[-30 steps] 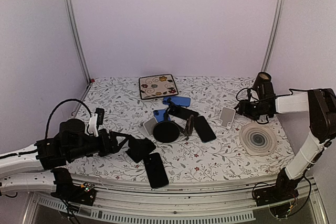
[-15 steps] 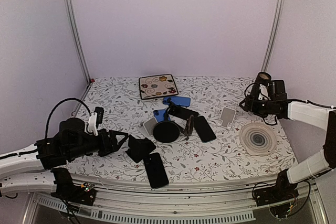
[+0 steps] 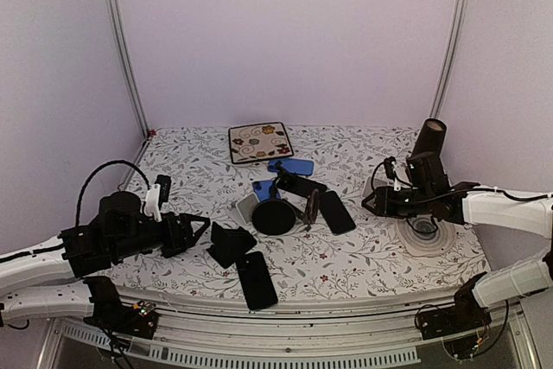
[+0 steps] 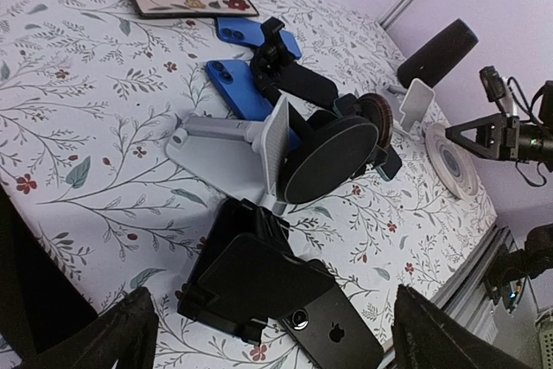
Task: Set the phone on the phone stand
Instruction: Move the phone stand to the center of the board.
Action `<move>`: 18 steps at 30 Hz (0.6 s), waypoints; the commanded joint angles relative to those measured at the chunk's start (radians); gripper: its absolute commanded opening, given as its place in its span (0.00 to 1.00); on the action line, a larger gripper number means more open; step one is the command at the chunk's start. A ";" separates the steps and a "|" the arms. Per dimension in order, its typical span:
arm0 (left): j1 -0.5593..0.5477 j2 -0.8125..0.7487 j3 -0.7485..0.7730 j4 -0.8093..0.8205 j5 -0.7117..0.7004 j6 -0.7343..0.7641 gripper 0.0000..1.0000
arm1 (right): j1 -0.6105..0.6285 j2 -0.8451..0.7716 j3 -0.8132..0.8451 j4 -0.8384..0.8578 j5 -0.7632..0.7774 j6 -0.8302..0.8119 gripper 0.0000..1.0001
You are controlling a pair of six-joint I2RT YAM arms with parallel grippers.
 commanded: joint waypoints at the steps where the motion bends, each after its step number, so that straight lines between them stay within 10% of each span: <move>1: 0.020 0.004 0.018 0.018 0.022 0.024 0.94 | 0.010 0.072 -0.036 0.109 -0.021 0.070 0.38; 18: 0.058 -0.017 0.026 -0.057 0.028 0.070 0.94 | -0.015 0.350 0.036 0.219 0.046 0.090 0.24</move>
